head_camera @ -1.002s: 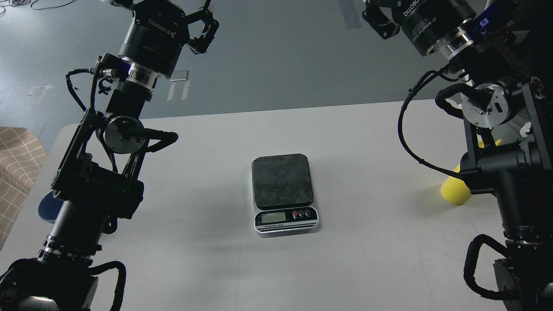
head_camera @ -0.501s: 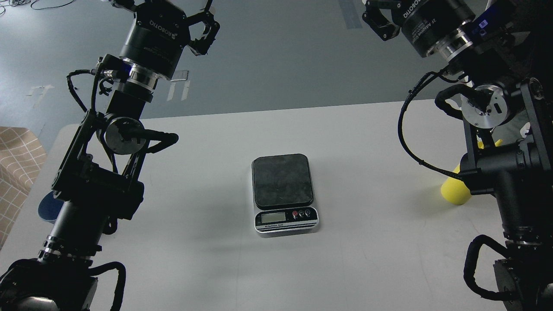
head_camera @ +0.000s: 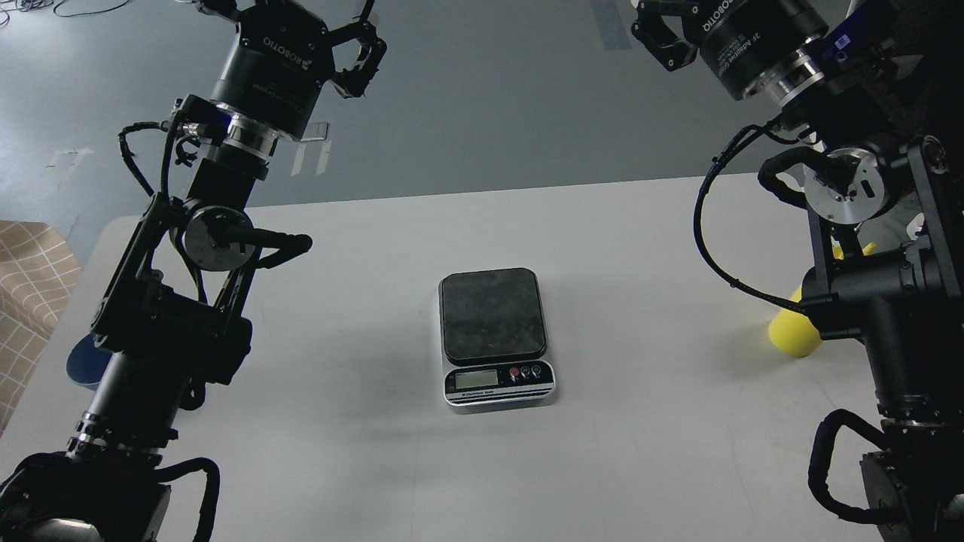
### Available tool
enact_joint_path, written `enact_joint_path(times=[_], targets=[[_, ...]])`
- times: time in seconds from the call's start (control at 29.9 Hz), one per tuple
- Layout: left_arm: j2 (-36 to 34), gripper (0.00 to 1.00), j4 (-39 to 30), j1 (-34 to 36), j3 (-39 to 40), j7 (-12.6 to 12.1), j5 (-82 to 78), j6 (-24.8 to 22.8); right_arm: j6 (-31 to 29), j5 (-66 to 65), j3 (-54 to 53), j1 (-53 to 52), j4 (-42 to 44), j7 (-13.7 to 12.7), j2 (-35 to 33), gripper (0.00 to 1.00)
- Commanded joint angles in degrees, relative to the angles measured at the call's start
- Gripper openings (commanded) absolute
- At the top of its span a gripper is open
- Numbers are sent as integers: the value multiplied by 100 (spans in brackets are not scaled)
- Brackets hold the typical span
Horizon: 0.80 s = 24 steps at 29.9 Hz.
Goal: Pour seasoning into cup on scale with both arms
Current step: 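Move the left gripper down toward the blue cup on the table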
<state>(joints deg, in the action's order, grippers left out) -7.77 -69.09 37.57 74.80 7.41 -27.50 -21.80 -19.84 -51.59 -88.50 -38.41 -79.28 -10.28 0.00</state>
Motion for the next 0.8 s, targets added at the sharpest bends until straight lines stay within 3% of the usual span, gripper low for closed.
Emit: enact_joint_path(times=[0.0,0.17,0.27,0.3,0.33,0.4,0.43,0.5,0.57,0.77], targets=[[-84,99,28,4,-132,-12,-71,-35,-2,9,0,0,-18,0,0,99],[-988,99,-236,136,-676,14,-684,-61,6,18,-9,70,-44,0,0,99],[-1489,99,-271,356,-1107,277,-2028,-61,-2,18,-9,114,-44,0,0,99],[-1690,99,-289,356,-1221,574,-2692,-61,-2,18,-9,123,-44,0,0,99],[-1910,99,-332,356,-1266,1021,-3351,-26,-2,26,-18,132,-44,0,0,99],[-2026,99,-350,347,-1249,1472,-3926,105,-2,27,-18,140,-44,0,0,99],[-2078,99,-289,347,-1240,1804,-4417,471,-2,27,-27,140,-44,0,-9,99],[-2236,99,-358,277,-1301,2044,-4963,1217,-2,27,-35,158,-44,9,-9,99],[-2517,99,-455,189,-1301,2059,-5072,1556,-2,27,-62,193,-44,9,-9,99],[-3641,99,-754,-65,-1572,2059,-5168,1433,-2,35,-123,325,-53,9,0,99]])
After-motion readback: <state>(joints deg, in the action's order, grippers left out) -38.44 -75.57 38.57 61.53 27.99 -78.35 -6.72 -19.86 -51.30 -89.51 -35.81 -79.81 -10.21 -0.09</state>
